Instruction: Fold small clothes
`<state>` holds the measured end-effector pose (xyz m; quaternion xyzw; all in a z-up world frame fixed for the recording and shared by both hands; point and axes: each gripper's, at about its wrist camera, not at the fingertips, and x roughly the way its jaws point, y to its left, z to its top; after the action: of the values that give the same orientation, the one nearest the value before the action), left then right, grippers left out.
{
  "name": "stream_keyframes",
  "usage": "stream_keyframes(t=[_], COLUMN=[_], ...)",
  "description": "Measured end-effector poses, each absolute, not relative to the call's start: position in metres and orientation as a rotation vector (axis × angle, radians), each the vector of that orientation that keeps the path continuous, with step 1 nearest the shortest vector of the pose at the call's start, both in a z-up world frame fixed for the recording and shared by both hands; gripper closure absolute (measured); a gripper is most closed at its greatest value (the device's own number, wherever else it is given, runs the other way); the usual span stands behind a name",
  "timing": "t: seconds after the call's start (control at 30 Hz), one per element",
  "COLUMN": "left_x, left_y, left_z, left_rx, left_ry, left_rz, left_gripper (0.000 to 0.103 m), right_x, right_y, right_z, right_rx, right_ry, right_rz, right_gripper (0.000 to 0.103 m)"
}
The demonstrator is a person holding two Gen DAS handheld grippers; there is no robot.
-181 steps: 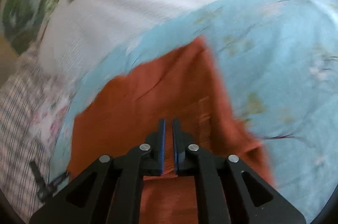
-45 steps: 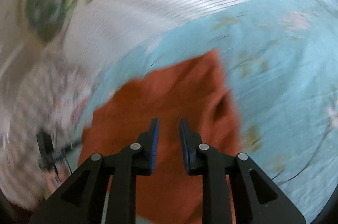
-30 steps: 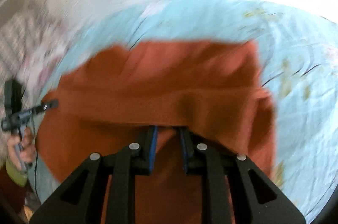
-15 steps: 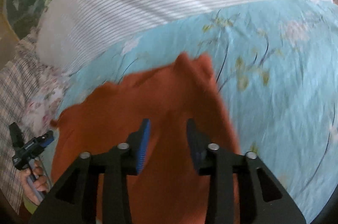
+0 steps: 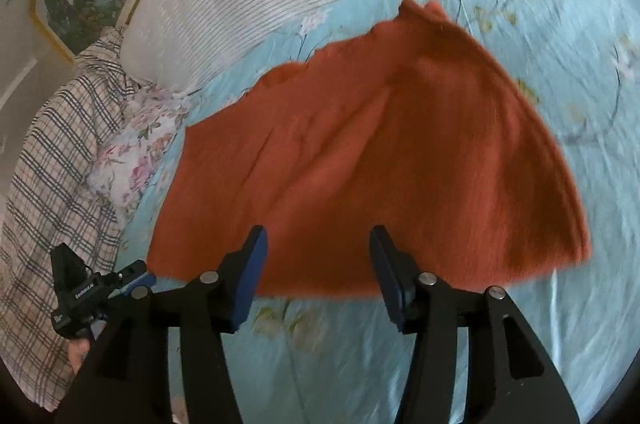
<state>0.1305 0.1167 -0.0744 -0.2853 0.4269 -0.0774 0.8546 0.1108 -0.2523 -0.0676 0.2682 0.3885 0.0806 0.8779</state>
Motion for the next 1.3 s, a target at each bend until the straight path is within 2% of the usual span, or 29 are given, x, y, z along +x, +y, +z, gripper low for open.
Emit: stream_keyframes(t=[0.23,0.57,0.6,0.67,0.7,0.73,0.83,0.97,1.17,1.3], left_x=[0.123,0.168,0.173,0.182,0.186,0.190,0.192,0.189,0.192,0.198], left_y=[0.100,0.115,0.115,0.117,0.119,0.123,0.128,0.097,-0.001,-0.076], left_z=[-0.092,-0.101,-0.100,-0.100,-0.100,-0.101,-0.096,-0.061,-0.008,-0.017], left_rx=[-0.693,-0.785,-0.779,-0.765,-0.767,-0.788,-0.812,-0.665,-0.380,-0.148], left_ry=[0.927,0.841,0.835,0.825,0.820,0.820,0.801,0.751,0.681,0.717], left_rz=[-0.198,-0.109,-0.094,-0.062,-0.050,-0.058,-0.080,-0.127,-0.354,-0.429], left_gripper=[0.023,0.021,0.023,0.033,0.056,0.087,0.091,0.093,0.093,0.093], right_x=[0.091,0.085,0.085,0.088,0.089,0.091,0.097,0.107,0.126,0.148], right_y=[-0.249,-0.258,-0.257,-0.259,-0.259,-0.260,-0.266,-0.283,-0.313,-0.318], right_z=[-0.068,-0.064,-0.064,-0.063,-0.063,-0.062,-0.056,-0.049,-0.037,-0.041], right_rx=[0.584,0.611,0.613,0.613,0.612,0.610,0.596,0.617,0.659,0.679], right_ry=[0.821,0.803,0.802,0.800,0.797,0.794,0.781,0.758,0.738,0.778], right_rz=[0.178,0.171,0.170,0.172,0.174,0.175,0.177,0.180,0.194,0.227], right_gripper=[0.048,0.046,0.046,0.046,0.046,0.046,0.046,0.046,0.046,0.046])
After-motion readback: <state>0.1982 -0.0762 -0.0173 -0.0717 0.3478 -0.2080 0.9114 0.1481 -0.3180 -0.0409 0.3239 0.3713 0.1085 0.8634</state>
